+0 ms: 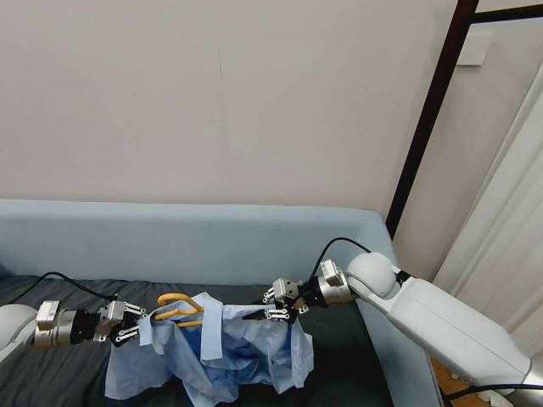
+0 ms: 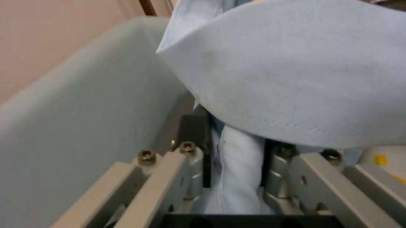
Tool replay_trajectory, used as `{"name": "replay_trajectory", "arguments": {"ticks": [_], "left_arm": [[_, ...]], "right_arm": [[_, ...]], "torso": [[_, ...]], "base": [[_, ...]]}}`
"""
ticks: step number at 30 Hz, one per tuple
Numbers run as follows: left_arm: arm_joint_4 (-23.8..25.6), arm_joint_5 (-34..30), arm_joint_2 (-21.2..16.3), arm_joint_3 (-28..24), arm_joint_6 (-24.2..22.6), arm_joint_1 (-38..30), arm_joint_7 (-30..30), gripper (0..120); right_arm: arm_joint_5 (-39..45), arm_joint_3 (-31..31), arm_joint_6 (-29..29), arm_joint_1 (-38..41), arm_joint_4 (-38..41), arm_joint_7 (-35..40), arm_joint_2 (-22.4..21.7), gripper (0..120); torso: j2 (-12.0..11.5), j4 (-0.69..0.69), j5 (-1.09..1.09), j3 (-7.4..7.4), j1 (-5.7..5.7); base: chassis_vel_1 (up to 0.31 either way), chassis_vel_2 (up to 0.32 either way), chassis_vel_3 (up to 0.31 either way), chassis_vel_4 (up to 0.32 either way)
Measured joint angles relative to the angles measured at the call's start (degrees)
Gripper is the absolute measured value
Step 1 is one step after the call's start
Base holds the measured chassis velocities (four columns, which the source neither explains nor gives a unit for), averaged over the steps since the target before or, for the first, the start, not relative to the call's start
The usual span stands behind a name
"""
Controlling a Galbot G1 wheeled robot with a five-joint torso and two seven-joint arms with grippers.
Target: Pick up the clothes from the sofa and hang them on the clothes hanger.
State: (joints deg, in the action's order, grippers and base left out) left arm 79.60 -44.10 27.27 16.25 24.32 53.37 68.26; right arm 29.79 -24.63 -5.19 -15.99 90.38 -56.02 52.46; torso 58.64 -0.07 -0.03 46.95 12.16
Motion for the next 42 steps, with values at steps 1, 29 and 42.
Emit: {"name": "replay_trajectory", "arguments": {"ticks": [1, 29, 42], "left_arm": [[-0.5, -1.4, 0.3, 0.0, 0.8, -0.5, -0.3, 26], [16.1, -29.4, -1.0, 9.9, 5.8, 3.1, -25.6, 100], [32.0, -15.2, 11.4, 10.9, 5.4, 9.0, -65.7, 100]], "right_arm": [[1.3, 0.5, 0.3, -0.6, -0.1, 0.6, -0.2, 8], [27.0, 3.4, -5.1, 15.5, 7.6, 14.8, -10.0, 8], [31.7, 2.9, -9.3, 22.6, 11.9, 23.2, -16.2, 8]], "torso": [[0.0, 0.00, 0.00, 0.00, 0.00], [0.0, 0.00, 0.01, 0.00, 0.00], [0.0, 0.02, -0.01, 0.00, 0.00]], "base": [[0.000, 0.000, 0.000, 0.000], [0.000, 0.000, 0.000, 0.000], [0.000, 0.000, 0.000, 0.000]]}}
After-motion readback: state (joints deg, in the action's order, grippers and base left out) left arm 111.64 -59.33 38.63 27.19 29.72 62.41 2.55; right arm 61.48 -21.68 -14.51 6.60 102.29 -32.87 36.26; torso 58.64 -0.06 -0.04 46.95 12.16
